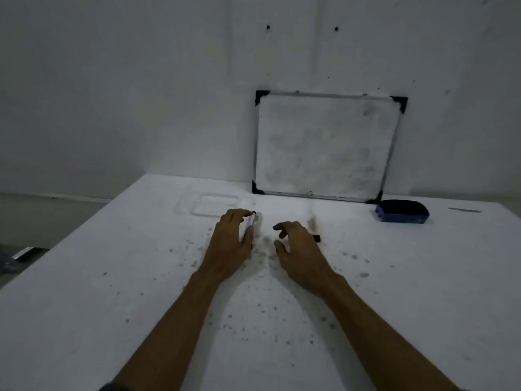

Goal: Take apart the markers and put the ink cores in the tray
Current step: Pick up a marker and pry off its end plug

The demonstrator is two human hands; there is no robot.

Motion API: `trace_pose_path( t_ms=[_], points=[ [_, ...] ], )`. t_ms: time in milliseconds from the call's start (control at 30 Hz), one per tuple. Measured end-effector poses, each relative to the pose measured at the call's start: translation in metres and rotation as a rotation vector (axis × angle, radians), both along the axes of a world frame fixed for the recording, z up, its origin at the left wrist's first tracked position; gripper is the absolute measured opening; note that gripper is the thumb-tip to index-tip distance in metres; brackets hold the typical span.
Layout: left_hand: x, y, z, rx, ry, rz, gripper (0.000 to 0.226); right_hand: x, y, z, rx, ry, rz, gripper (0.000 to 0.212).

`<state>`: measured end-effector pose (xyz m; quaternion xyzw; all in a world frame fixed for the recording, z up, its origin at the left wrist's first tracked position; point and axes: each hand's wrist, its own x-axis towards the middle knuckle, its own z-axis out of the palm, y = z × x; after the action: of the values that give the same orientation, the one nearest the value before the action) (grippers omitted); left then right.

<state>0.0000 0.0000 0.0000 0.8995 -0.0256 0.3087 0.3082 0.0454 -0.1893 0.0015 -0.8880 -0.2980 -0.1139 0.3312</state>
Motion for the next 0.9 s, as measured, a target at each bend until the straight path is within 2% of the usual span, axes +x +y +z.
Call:
trace_pose_path(
  t_ms=[100,233,333,433,533,633,767,900],
  points=[
    [0.01,0.003,-0.004,-0.062,-0.031,0.04,0.033,0.01,0.01,-0.008,0.049,-0.031,0.002,0.031],
    [0.014,0.001,-0.006,-0.023,0.146,0.1,0.028,0.016,0.003,-0.009,0.169,0.002,-0.054,0.026],
    [0.016,-0.002,-0.008,-0.002,0.197,0.15,0.026,0.018,0.001,-0.007,0.236,0.038,-0.077,0.024],
    [0.016,-0.006,-0.004,-0.1,0.232,0.237,0.032,0.018,0.003,-0.006,0.253,0.046,-0.072,0.023],
    [0.016,-0.006,-0.001,-0.162,0.26,0.314,0.028,0.018,0.003,-0.007,0.265,0.068,-0.08,0.023],
    [0.014,-0.005,0.004,-0.149,0.332,0.336,0.025,0.017,0.003,-0.006,0.244,0.075,-0.083,0.023],
    [0.011,-0.006,0.008,-0.029,0.39,0.329,0.029,0.014,0.002,-0.006,0.216,0.047,-0.074,0.023],
    [0.004,-0.005,0.014,-0.126,0.352,0.294,0.03,0.009,0.001,-0.005,0.234,0.047,-0.064,0.024]
  ],
)
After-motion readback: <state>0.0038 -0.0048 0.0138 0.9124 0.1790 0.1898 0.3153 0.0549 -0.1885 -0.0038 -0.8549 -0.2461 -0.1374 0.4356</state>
